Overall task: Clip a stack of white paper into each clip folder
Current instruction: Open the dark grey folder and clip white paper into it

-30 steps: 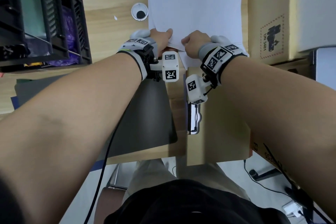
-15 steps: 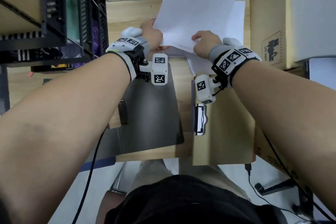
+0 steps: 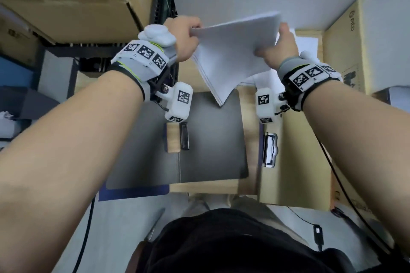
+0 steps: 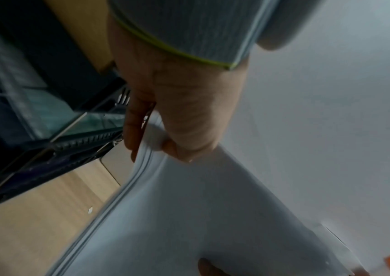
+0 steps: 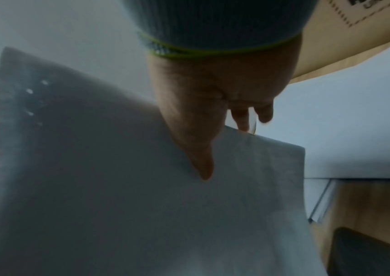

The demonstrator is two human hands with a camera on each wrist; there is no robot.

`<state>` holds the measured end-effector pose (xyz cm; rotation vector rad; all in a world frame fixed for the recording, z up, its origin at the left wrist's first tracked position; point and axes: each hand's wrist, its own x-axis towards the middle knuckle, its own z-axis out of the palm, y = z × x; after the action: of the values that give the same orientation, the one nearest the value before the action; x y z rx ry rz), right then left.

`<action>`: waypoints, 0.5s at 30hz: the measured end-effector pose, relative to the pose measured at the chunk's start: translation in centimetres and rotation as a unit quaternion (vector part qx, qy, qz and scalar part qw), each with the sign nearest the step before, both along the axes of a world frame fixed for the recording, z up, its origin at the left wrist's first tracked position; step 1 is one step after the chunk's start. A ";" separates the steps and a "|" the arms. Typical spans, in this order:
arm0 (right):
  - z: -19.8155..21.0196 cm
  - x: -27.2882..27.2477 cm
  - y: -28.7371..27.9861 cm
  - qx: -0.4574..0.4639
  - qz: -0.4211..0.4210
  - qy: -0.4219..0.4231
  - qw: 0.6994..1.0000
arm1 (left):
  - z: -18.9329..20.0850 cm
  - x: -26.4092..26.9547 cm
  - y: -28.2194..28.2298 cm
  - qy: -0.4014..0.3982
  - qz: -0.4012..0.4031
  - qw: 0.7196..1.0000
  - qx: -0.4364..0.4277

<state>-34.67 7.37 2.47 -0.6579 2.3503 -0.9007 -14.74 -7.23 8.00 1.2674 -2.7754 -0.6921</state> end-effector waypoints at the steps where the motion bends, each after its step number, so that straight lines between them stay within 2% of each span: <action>1: 0.2 0.2 0.2 0.021 0.017 -0.001 1.000 | 0.5 0.4 0.0 -0.005 -0.012 1.000 -0.012; 3: -0.1 1.1 0.8 0.013 0.031 -0.044 0.998 | 1.1 1.4 0.4 -0.003 -0.027 0.999 -0.026; 5: -0.5 3.0 2.0 -0.036 0.010 -0.094 0.995 | 1.6 3.0 1.0 0.017 -0.019 0.999 -0.035; 8: -1.3 5.0 3.5 -0.074 -0.034 -0.129 0.988 | 1.5 4.9 1.5 0.093 0.054 0.994 0.011; 9: -1.6 5.8 4.1 -0.089 -0.049 -0.144 0.984 | 1.1 5.7 1.8 0.130 0.084 0.987 0.045; 12: -1.9 7.6 5.1 -0.144 -0.100 -0.223 0.959 | -0.3 7.2 2.7 0.254 0.149 0.941 0.167; 13: -1.8 8.3 5.5 -0.149 -0.106 -0.242 0.953 | -0.9 7.9 3.2 0.258 0.151 0.935 0.190; 15: -1.9 9.2 5.9 -0.142 -0.093 -0.251 0.953 | -2.5 8.6 4.0 0.216 0.148 0.944 0.202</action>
<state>-25.51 13.29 0.55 -0.2645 1.8614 -1.3301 -6.18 -3.23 5.53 1.3446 -2.1024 -1.3632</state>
